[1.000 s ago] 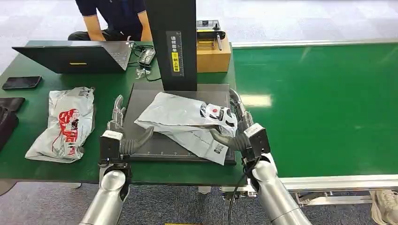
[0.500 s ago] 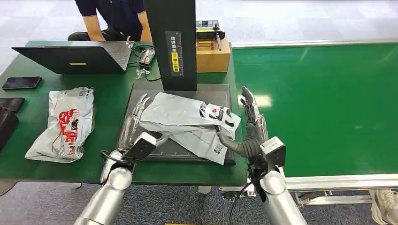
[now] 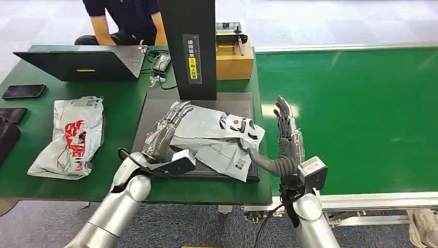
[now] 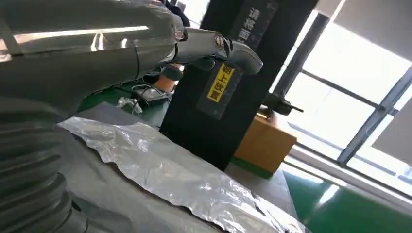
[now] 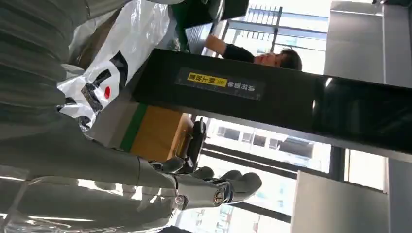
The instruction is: Moved the parcel from conveyor to table for the left to box.
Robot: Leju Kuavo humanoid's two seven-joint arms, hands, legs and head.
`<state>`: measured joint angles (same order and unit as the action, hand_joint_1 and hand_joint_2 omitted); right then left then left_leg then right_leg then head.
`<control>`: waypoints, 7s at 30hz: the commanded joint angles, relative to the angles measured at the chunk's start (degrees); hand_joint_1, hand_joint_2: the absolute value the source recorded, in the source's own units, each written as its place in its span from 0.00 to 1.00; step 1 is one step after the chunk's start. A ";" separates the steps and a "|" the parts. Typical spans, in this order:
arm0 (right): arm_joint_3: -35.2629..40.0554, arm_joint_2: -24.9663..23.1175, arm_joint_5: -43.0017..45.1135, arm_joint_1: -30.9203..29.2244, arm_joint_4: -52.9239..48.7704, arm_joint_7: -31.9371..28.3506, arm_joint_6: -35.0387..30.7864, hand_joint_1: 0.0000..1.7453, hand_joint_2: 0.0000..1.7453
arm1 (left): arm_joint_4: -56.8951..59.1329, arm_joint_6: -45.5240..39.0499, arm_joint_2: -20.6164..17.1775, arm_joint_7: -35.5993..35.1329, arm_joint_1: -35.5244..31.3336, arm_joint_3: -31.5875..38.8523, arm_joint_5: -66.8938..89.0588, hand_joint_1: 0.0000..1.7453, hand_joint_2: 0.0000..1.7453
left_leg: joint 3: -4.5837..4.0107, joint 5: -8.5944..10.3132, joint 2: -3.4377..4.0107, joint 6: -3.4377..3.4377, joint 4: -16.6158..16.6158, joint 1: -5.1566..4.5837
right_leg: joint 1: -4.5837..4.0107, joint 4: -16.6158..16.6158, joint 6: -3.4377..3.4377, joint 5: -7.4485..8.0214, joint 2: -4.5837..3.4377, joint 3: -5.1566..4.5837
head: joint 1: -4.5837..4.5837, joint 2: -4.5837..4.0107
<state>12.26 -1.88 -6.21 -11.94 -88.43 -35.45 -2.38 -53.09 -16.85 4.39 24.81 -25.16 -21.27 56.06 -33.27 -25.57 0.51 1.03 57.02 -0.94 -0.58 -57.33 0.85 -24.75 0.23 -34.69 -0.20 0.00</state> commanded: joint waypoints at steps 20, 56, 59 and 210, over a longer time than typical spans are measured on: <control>0.23 -0.66 -0.06 -0.45 2.42 0.25 1.04 0.00 1.00 | 26.51 14.48 -0.16 -4.27 -14.69 -9.43 2.18 0.00 1.00 | 0.13 -0.02 -0.02 -0.11 -0.05 0.03 | -0.01 0.05 -0.07 -0.02 -0.02 0.14 | 0.00 0.00; 1.63 -1.30 -1.77 -0.31 2.27 2.60 -0.12 0.00 1.00 | 9.21 15.16 -1.12 5.98 -5.90 5.40 -17.26 1.00 1.00 | 0.08 -0.04 0.08 -0.10 -0.03 0.03 | -0.01 0.03 -0.06 -0.01 -0.12 0.08 | -0.02 0.00; 1.94 -1.00 -1.63 -0.15 2.64 2.46 -0.40 0.00 1.00 | 6.35 19.40 -1.27 7.78 -5.18 6.56 -22.46 1.00 1.00 | 0.12 -0.05 0.03 -0.13 -0.03 0.05 | -0.03 0.04 -0.07 -0.03 -0.08 0.13 | -0.02 0.00; 0.61 -1.04 -4.70 7.02 -0.59 1.67 -4.88 0.00 1.00 | -29.78 -0.76 -2.21 5.17 9.30 11.96 -34.23 0.00 1.00 | 0.23 -0.10 -0.09 -0.19 -0.06 0.06 | -0.02 0.09 -0.12 -0.11 0.02 0.28 | -0.02 0.00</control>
<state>14.25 -3.67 -10.80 -5.06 -89.53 -33.94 -7.30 -78.92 -18.03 3.58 30.29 -17.31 -5.94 22.21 -33.31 -25.59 0.51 1.02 57.02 -0.95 -0.57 -57.32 0.86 -24.78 0.22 -34.72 -0.22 0.00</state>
